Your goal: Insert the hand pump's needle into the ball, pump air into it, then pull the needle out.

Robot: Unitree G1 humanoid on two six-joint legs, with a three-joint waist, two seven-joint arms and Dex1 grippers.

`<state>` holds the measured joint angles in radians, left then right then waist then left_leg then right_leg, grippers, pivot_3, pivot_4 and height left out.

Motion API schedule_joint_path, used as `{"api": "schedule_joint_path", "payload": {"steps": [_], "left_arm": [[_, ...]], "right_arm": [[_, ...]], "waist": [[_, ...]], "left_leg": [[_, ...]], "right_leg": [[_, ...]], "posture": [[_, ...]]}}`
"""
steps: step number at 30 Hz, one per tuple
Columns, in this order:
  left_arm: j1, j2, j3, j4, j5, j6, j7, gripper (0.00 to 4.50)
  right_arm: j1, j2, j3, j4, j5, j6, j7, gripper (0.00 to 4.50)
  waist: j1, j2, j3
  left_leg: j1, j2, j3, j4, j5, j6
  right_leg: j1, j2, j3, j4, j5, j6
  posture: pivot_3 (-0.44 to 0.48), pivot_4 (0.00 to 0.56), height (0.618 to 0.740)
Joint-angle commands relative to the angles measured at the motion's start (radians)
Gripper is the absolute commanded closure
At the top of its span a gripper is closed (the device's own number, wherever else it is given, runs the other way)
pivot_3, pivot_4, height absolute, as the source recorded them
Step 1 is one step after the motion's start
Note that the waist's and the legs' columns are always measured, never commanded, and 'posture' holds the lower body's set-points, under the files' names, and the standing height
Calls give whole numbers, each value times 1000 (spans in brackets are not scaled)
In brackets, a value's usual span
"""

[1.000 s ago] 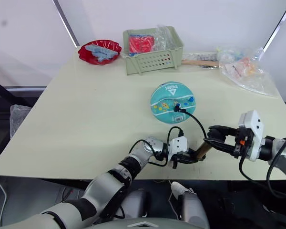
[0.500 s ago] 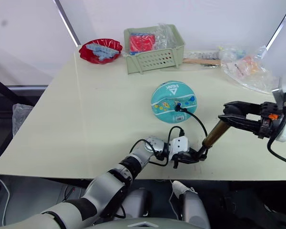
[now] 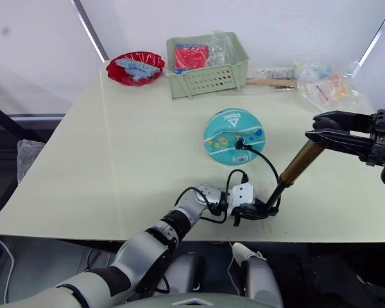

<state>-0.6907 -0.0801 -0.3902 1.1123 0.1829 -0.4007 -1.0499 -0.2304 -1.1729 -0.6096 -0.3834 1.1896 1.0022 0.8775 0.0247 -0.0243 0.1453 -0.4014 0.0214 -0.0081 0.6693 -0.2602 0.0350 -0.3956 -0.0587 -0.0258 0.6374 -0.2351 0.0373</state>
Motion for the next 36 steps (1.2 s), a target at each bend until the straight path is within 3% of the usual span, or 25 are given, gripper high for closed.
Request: {"api": "schedule_joint_path", "payload": {"steps": [1, 7, 16, 27, 36], "left_arm": [[43, 28, -41, 83, 60, 38, -8, 3453], [40, 26, -40, 85, 60, 37, -6, 3453], [36, 25, -39, 90, 60, 38, -1, 3453], [36, 29, -36, 91, 62, 37, 3, 3453], [31, 29, -36, 95, 63, 35, 5, 3453]], "right_arm": [[-10, -19, -78, -7, -38, -29, -5, 2667], [122, 11, -27, -72, -122, -63, 50, 2667], [292, 136, 151, -136, -268, -205, 51, 2668], [433, 317, 406, 16, -651, -610, 42, 2669], [409, 319, 366, 14, -597, -623, 38, 2669]], "waist": [[0, 0, 0], [1, -2, -1], [0, -9, -6], [0, -14, -10], [-4, -17, -14]], "left_leg": [[0, 0, 0, 0, 0, 0], [1, 0, -1, 0, 0, 0], [2, 1, -1, 0, 0, 0], [3, 1, -2, 0, 0, 0], [6, 2, -2, 0, 0, 0]], "right_leg": [[0, 0, 0, 0, 0, 0], [1, 0, 0, 0, 2, 3], [2, 1, -1, 0, 0, 5], [2, 1, -1, 0, -2, 3], [5, 1, -2, 0, -2, 3]], "posture": [[0, 150, 738], [0, 150, 738], [0, 150, 738], [0, 150, 738], [0, 150, 738]]}}
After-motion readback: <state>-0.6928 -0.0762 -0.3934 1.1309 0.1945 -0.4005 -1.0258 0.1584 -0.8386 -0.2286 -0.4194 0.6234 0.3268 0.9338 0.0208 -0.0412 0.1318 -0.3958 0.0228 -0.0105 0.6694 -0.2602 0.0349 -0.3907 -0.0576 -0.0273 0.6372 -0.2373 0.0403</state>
